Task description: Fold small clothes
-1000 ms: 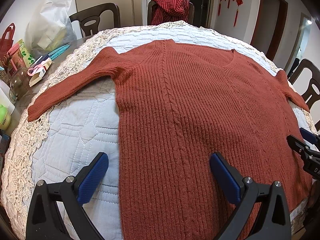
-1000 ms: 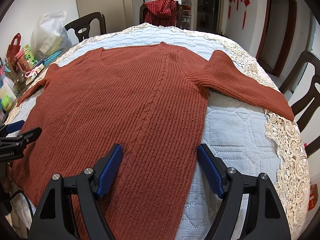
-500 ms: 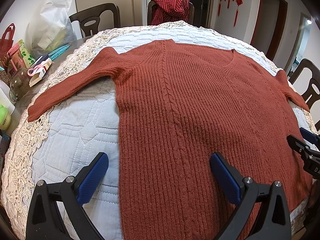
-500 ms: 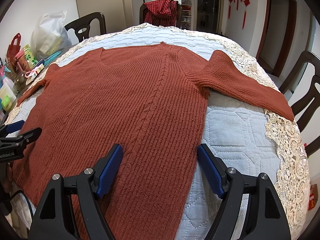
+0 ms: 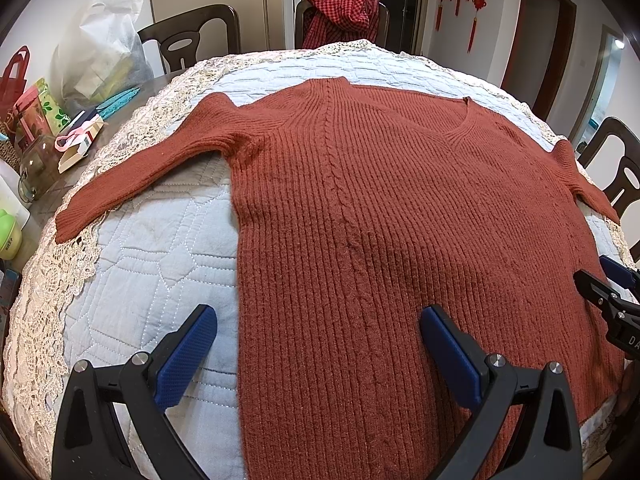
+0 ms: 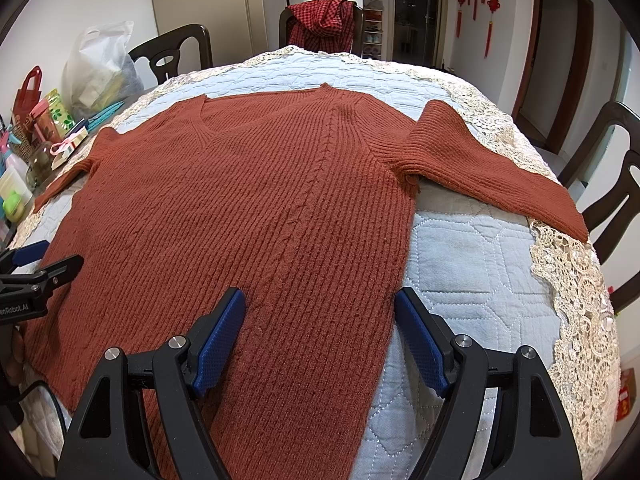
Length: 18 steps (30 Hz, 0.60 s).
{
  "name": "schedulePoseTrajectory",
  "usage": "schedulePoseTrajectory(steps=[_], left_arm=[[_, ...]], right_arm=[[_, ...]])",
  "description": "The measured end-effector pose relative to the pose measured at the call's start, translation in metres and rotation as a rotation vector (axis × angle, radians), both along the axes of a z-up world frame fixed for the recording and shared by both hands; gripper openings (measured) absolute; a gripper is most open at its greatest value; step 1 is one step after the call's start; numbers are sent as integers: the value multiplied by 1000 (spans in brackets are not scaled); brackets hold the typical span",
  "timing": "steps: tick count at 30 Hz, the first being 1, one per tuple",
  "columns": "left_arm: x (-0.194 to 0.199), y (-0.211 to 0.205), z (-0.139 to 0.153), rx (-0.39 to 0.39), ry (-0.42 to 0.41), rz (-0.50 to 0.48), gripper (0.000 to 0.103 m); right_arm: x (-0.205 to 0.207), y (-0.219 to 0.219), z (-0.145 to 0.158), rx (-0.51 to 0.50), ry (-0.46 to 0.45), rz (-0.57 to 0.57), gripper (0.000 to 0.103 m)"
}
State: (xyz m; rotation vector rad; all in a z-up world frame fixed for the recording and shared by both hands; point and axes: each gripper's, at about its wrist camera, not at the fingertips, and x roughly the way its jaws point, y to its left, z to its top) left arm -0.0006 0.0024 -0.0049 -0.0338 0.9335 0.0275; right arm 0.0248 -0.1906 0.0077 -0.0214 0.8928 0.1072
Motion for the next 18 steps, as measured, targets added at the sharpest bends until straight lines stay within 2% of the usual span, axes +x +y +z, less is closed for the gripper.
schedulePoseTrajectory(steps=[18], left_arm=[[-1, 0, 1, 0, 5, 2, 103]], right_arm=[[0, 1, -1, 2, 7, 0, 77]])
